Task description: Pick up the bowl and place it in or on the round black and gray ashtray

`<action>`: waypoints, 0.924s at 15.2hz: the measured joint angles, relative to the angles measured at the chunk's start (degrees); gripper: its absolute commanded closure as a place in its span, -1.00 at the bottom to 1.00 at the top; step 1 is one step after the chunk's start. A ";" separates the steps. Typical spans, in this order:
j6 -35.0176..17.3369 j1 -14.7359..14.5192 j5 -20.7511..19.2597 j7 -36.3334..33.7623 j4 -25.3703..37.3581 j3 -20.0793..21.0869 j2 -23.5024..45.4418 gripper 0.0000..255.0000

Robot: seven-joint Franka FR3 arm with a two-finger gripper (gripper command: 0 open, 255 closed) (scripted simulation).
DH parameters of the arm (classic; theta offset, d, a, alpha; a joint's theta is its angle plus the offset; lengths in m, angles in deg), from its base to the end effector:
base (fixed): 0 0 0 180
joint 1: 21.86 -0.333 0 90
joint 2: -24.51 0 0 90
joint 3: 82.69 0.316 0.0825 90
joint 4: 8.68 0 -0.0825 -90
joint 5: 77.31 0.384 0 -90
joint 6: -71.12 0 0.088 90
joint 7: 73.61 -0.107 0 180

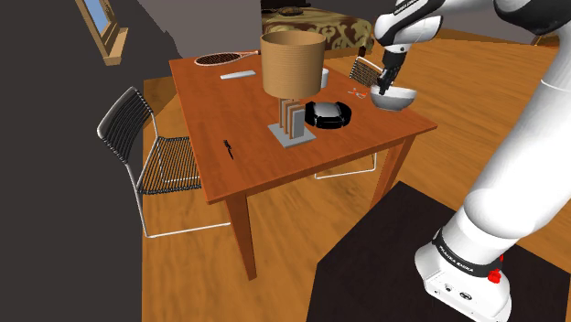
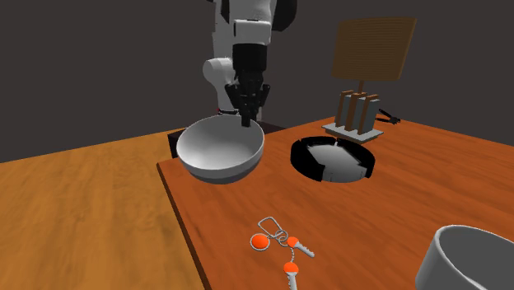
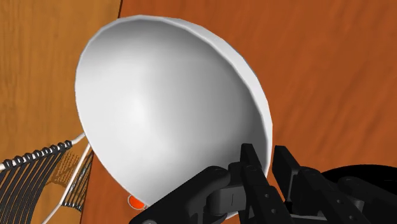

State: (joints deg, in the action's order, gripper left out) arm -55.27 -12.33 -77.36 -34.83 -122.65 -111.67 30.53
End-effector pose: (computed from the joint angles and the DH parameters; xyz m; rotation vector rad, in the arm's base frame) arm 0.4633 -0.3607 0.4292 3.0219 0.0162 0.0990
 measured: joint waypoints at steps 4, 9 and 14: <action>2.99 -0.08 -0.66 -0.22 1.95 -0.10 -1.18 1.00; 6.58 -0.30 -1.36 -0.70 4.46 -0.05 -2.41 1.00; 10.21 -0.30 -1.67 -0.64 7.47 -0.10 -3.10 1.00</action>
State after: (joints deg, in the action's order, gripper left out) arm -45.06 -12.63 -79.02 -35.47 -115.18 -111.77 27.43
